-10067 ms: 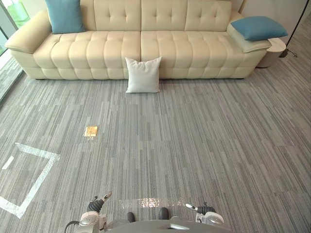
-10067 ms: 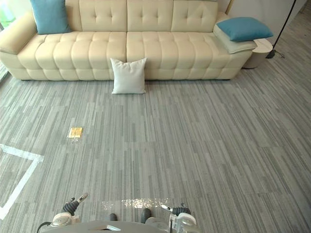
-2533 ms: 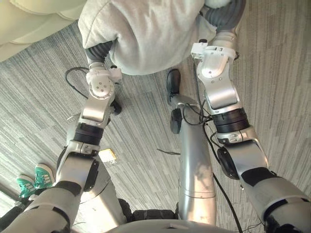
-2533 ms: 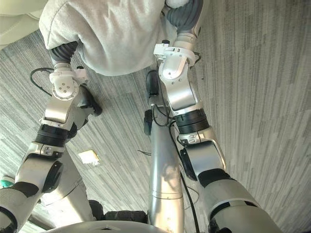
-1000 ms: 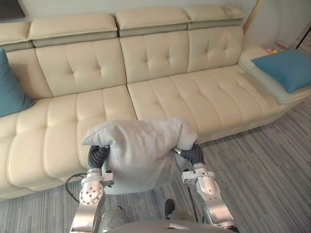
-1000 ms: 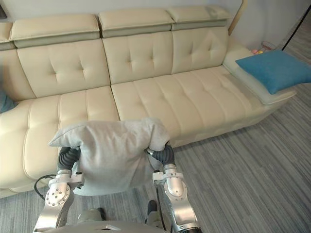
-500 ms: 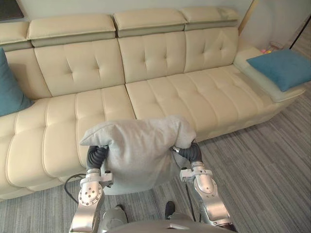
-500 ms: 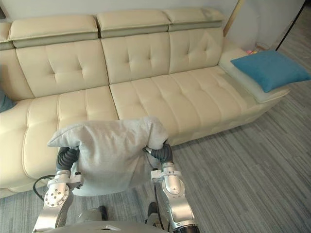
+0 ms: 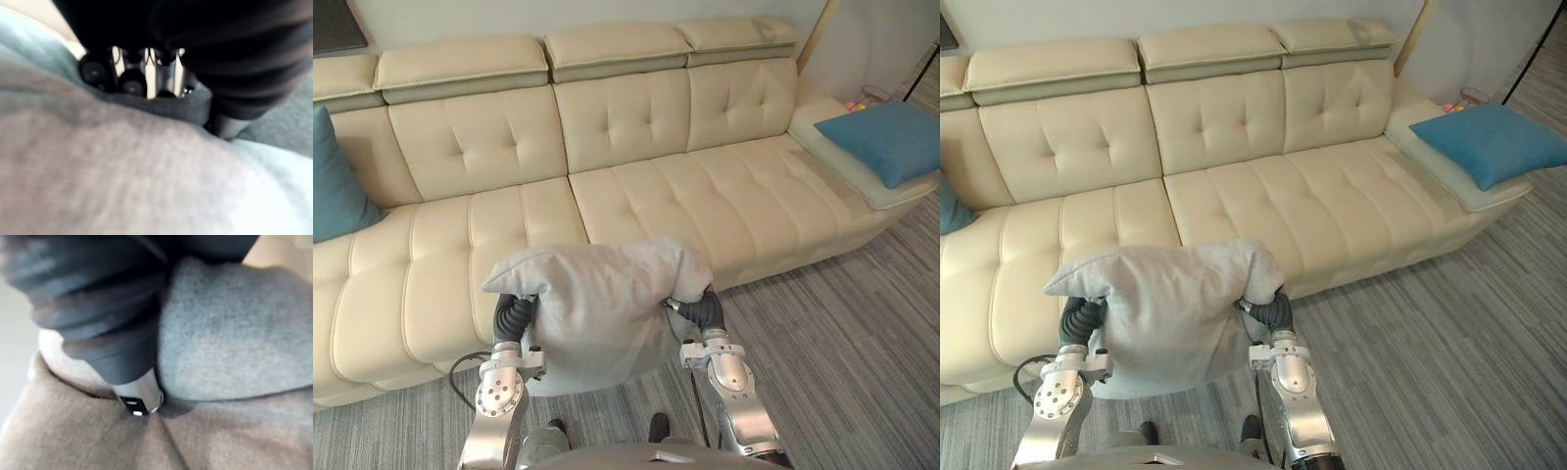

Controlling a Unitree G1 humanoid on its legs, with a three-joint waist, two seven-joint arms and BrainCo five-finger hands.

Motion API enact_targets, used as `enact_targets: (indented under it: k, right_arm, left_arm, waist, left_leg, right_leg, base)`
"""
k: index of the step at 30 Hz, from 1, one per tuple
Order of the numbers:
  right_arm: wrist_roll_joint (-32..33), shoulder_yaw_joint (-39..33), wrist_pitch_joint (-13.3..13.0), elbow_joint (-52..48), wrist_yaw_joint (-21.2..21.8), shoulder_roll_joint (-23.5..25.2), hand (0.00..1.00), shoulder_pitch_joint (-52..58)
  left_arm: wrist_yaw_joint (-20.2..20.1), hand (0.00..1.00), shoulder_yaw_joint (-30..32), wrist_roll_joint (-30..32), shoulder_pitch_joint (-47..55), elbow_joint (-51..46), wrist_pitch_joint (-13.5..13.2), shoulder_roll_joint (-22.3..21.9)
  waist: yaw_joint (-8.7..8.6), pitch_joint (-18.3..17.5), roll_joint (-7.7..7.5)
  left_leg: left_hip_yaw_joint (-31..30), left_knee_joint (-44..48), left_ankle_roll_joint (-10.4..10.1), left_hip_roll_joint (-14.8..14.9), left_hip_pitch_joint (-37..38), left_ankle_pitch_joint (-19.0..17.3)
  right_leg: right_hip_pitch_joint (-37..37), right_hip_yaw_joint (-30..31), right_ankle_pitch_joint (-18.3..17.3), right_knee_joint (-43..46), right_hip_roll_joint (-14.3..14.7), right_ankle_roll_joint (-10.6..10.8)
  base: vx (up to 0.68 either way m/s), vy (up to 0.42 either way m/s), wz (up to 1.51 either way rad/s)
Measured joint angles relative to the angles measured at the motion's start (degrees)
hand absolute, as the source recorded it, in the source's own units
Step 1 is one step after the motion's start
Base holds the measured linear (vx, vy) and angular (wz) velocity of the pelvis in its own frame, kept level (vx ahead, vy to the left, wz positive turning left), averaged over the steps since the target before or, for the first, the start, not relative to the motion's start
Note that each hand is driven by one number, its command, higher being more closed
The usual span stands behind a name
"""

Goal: Pick up cushions and gather them together orderly.

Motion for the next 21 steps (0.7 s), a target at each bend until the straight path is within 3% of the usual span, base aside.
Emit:
enact_targets:
  k: [6, 11, 12, 15, 16, 18, 20, 21]
  right_arm:
    - [0.01, 0.01, 0.0, -0.01, 0.19, -0.01, 1.0, 0.39]
    - [0.0, 0.02, 0.2, 0.02, 0.19, -0.09, 1.0, 0.11]
    - [0.01, -0.04, 0.2, 0.01, 0.19, -0.14, 1.0, 0.06]
    - [0.0, -0.15, 0.2, 0.19, 0.17, -0.12, 1.0, 0.09]
    - [0.01, -0.06, 0.18, 0.43, 0.19, -0.05, 1.0, -0.07]
    - [0.06, 0.18, 0.2, 2.48, 0.22, 0.23, 1.0, -1.96]
    - [0.18, 0.25, 0.22, 2.91, 0.23, 0.12, 1.0, -3.04]
    - [0.21, 0.14, 0.23, 2.91, 0.21, 0.1, 1.0, -3.43]
  left_arm:
    - [-0.48, 1.0, 0.0, -0.02, 1.14, 0.0, 0.0, 0.02]
    - [-0.59, 1.0, 0.13, -0.17, 1.17, 0.0, 0.0, -0.11]
    - [-0.65, 1.0, 0.13, -0.19, 0.96, 0.02, 0.01, -0.12]
    - [-0.61, 1.0, 0.16, -0.21, 0.38, 0.03, 0.01, 0.07]
    - [-0.3, 1.0, 0.2, -0.21, 0.11, 0.05, -0.01, 0.27]
    - [0.72, 1.0, 0.53, -0.27, -0.36, 0.08, -0.02, 1.13]
    - [1.22, 1.0, 0.67, -0.76, -1.11, 0.14, -0.02, 2.1]
    - [1.37, 1.0, 0.66, -0.82, -1.53, 0.24, -0.02, 2.24]
  waist:
    - [0.08, -1.23, -0.09]
    - [0.53, -1.16, 0.11]
    - [0.04, -0.85, 0.13]
    - [-0.99, 0.9, 0.49]
    - [-1.13, 2.24, 1.47]
    - [-0.92, 2.49, 1.02]
    - [-0.9, 3.44, 1.06]
    - [-1.11, 4.27, 1.08]
  left_leg:
    - [0.29, 0.58, -0.18, 0.09, -1.85, 0.02]
    - [1.11, 9.19, 0.24, 1.63, -5.35, -5.4]
    - [0.85, 11.1, 0.73, 1.39, -5.51, -7.73]
    - [-0.91, 11.89, 2.13, 0.75, -4.3, -8.84]
    - [-2.13, 11.96, 3.32, 0.7, -3.01, -9.38]
    - [-2.97, 12.06, 3.7, 0.87, -3.26, -9.58]
    - [-3.91, 12.57, 4.07, 0.85, -3.43, -10.12]
    - [-4.84, 12.86, 3.85, 0.27, -2.78, -11.02]
  right_leg:
    - [-2.04, 0.33, -0.02, 0.03, 0.04, 0.04]
    - [-5.17, 1.08, -2.11, 5.82, -0.18, 0.6]
    - [-6.79, 0.81, -4.44, 11.7, -1.09, 0.28]
    - [-10.75, 0.61, -4.67, 25.27, -2.91, -2.01]
    - [-13.33, 0.99, -5.86, 30.9, -3.09, -5.1]
    - [-15.57, 0.67, -9.28, 28.4, -1.66, -3.32]
    - [-16.31, -0.21, -8.98, 20.95, 0.25, -2.58]
    - [-16.41, -0.18, -6.71, 14.88, 1.29, -1.25]
  base:
    - [0.0, 0.001, -0.02]
    - [0.0, 0.059, -0.15]
    - [-0.01, 0.136, 0.07]
    - [-0.02, 0.143, 0.36]
    - [0.05, 0.078, 0.36]
    - [0.07, 0.059, 0.28]
    - [0.12, -0.028, 0.31]
    - [0.17, -0.065, 0.37]
